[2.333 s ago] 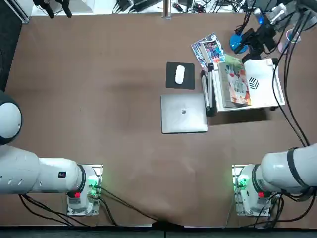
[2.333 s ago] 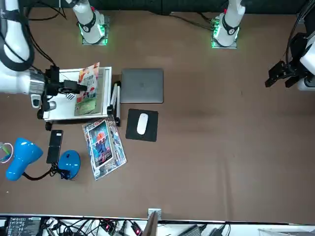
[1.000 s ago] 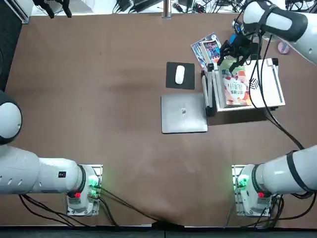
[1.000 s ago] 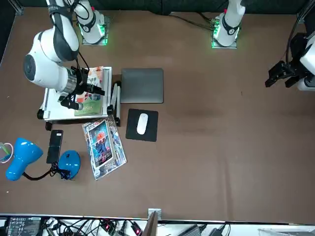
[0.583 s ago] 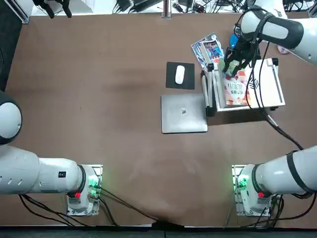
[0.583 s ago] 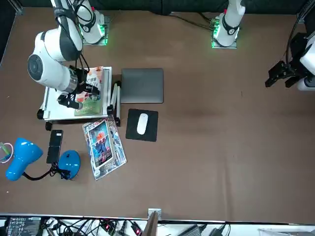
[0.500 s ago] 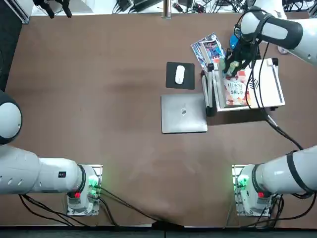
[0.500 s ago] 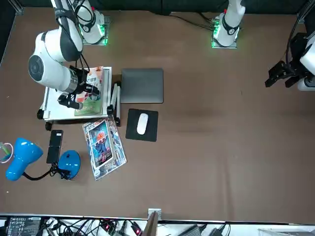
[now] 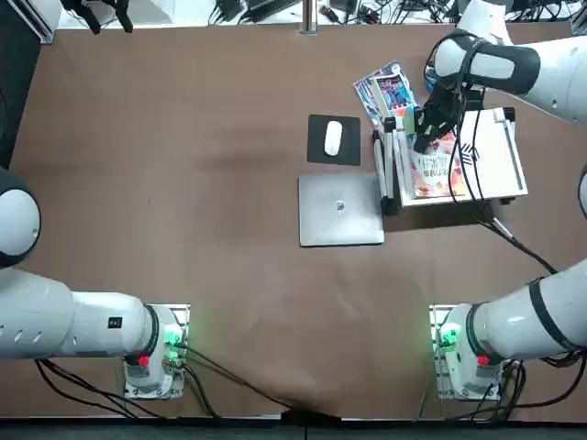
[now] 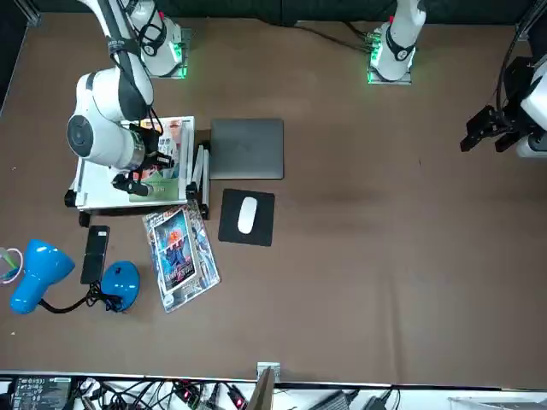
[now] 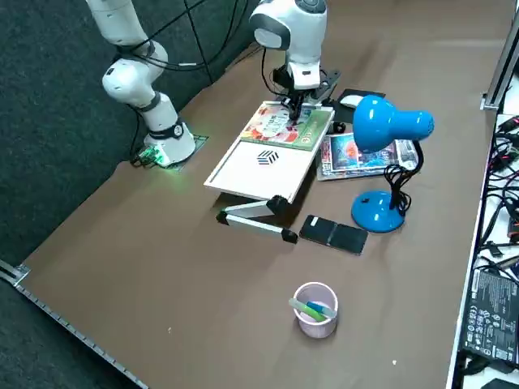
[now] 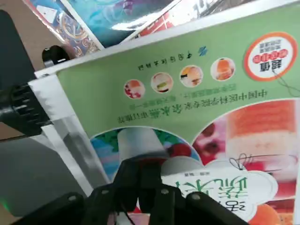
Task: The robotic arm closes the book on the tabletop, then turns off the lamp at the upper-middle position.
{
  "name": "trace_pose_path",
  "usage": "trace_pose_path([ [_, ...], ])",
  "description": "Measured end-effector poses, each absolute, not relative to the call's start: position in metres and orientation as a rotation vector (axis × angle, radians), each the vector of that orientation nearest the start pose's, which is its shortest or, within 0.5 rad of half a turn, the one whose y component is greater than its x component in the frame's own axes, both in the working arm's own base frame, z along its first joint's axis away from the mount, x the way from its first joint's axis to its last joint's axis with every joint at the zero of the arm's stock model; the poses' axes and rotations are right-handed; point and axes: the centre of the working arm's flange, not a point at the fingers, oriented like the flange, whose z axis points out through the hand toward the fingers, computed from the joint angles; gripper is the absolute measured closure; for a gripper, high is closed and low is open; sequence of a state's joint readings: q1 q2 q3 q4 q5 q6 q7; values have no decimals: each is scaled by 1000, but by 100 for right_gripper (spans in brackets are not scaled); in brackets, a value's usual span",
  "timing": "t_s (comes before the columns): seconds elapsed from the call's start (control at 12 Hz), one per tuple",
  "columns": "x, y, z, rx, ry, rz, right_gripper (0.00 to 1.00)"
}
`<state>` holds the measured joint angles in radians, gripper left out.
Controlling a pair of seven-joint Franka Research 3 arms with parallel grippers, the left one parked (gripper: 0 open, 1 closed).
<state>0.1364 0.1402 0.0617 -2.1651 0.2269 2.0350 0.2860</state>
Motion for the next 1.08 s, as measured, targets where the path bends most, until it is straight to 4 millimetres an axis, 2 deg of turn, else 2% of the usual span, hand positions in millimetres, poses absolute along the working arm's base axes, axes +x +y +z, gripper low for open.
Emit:
trace_pose_path([
  [0.25, 517, 121, 329, -2961, 367, 445, 92],
  [0.58, 538, 123, 383, -3021, 369, 403, 91],
  [0.75, 547, 120, 401, -3082, 361, 335, 91],
  [1.08, 558, 114, 409, -3187, 318, 202, 91],
])
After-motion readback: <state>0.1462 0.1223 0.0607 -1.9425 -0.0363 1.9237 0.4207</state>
